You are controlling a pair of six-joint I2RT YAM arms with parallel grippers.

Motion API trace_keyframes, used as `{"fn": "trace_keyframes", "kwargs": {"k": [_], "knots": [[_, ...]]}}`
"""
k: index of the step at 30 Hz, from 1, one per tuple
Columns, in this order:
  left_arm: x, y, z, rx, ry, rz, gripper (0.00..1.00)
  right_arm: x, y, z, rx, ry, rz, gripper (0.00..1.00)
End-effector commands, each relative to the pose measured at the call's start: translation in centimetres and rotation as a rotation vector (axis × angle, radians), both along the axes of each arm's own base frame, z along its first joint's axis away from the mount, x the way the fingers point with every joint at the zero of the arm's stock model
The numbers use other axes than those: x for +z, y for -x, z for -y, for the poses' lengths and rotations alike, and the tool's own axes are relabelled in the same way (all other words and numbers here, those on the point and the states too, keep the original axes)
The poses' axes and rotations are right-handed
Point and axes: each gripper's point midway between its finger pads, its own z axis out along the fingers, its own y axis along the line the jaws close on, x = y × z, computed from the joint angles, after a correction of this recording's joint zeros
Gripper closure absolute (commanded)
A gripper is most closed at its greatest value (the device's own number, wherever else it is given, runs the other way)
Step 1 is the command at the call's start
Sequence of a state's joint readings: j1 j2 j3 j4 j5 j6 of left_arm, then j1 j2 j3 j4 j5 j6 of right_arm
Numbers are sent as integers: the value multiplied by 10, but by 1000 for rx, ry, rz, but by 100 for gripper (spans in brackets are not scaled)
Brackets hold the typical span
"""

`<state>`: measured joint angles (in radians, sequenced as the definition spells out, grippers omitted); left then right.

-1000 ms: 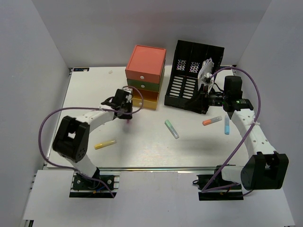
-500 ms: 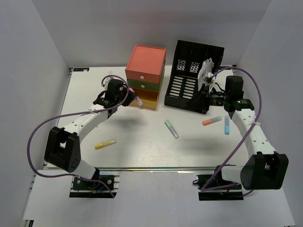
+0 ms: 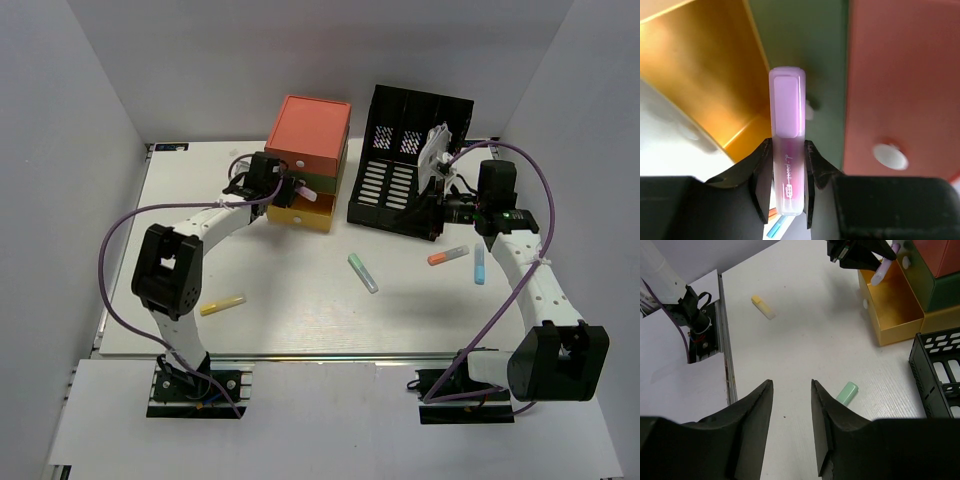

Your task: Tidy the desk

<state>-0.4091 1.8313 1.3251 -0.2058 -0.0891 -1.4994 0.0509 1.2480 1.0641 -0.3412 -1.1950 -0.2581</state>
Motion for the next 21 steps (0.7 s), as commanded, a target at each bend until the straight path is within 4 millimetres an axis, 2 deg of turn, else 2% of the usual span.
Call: {"fn": "trace_keyframes", "kwargs": {"k": [1,3,4,6,10,13,16,19,20,21], "knots": [[21,-5,0,34,38,17,87,7,5,2,16,-19,24,58],[19,-5,0,35,36,14,72,7,4,2,14,-19,22,58],[19,-6,0,35,33,15,59,6,5,2,17,-20,18,58],[22,-7,0,33,34,18,47,6,4,3,11,-19,16,58],[25,-6,3,23,48,24,41,4,3,4,4,-18,10,58],[31,-3,5,7,61,37,41,3,1,6,-4,-11,13,57],[53,3,11,-52,87,101,43,1,5,6,19,2,28,57],[84,24,18,-188,80,212,56,2,7,4,38,31,77,55],[77,37,16,-255,22,235,70,-1,5,6,17,53,77,55],[106,51,18,-320,21,331,76,-1,8,1,25,71,95,55]]}}
